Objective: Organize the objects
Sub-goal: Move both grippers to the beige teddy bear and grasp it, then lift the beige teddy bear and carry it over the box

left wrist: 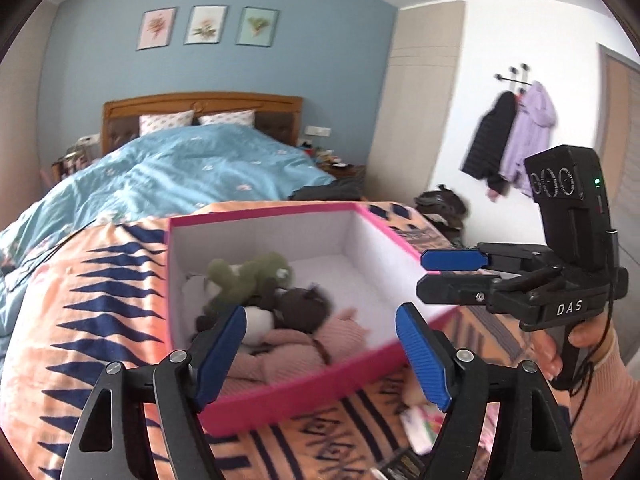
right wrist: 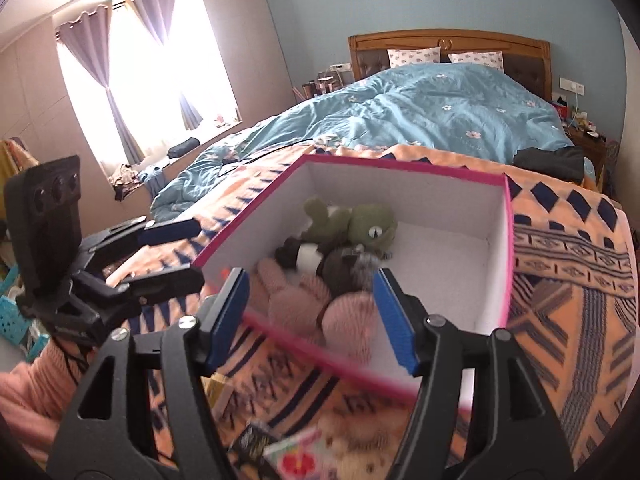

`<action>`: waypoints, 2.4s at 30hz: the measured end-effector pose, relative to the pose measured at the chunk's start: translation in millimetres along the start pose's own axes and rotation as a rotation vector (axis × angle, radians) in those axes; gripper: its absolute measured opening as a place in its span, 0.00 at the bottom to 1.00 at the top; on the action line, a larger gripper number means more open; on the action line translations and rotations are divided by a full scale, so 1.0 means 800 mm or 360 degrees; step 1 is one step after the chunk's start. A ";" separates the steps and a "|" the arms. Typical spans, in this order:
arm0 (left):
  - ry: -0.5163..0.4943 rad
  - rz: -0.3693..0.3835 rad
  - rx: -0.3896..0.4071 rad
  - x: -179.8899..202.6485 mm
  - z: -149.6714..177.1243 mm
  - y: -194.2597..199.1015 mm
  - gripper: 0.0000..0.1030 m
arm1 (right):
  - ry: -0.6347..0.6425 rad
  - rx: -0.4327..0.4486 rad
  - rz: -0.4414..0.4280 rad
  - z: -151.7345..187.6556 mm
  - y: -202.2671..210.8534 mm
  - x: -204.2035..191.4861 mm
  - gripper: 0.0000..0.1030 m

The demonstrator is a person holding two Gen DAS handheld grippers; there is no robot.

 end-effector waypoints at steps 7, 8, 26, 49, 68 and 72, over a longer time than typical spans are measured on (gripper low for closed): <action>-0.0148 0.0132 -0.0018 0.059 0.040 0.021 0.77 | -0.0074 -0.0009 0.0038 0.081 0.051 -0.004 0.64; -0.0166 0.0148 -0.0029 0.068 0.047 0.020 0.77 | -0.0103 -0.0015 0.0040 0.092 0.054 -0.002 0.64; -0.0217 0.0319 -0.0318 0.136 0.129 -0.013 0.77 | -0.0510 -0.0119 0.0225 0.222 0.076 0.049 0.64; -0.0244 0.0317 -0.0371 0.144 0.139 -0.023 0.77 | -0.0434 -0.0003 0.0303 0.210 0.082 0.035 0.64; -0.0332 0.0251 -0.0340 0.153 0.112 -0.054 0.77 | -0.0290 0.0006 0.0198 0.177 0.066 0.030 0.14; -0.0359 0.0268 -0.0306 0.160 0.106 -0.051 0.77 | -0.0257 0.0033 0.0145 0.166 0.075 0.018 0.14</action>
Point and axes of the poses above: each gripper's, at about its wrist camera, not at the fingertips, and y roughly against the way its jaws point, x to its right, z to its underside, the point moved 2 cm from there along -y, roughly the way its jaws point, and after that the axes turned 12 degrees about -z, right-handed, at the moved point
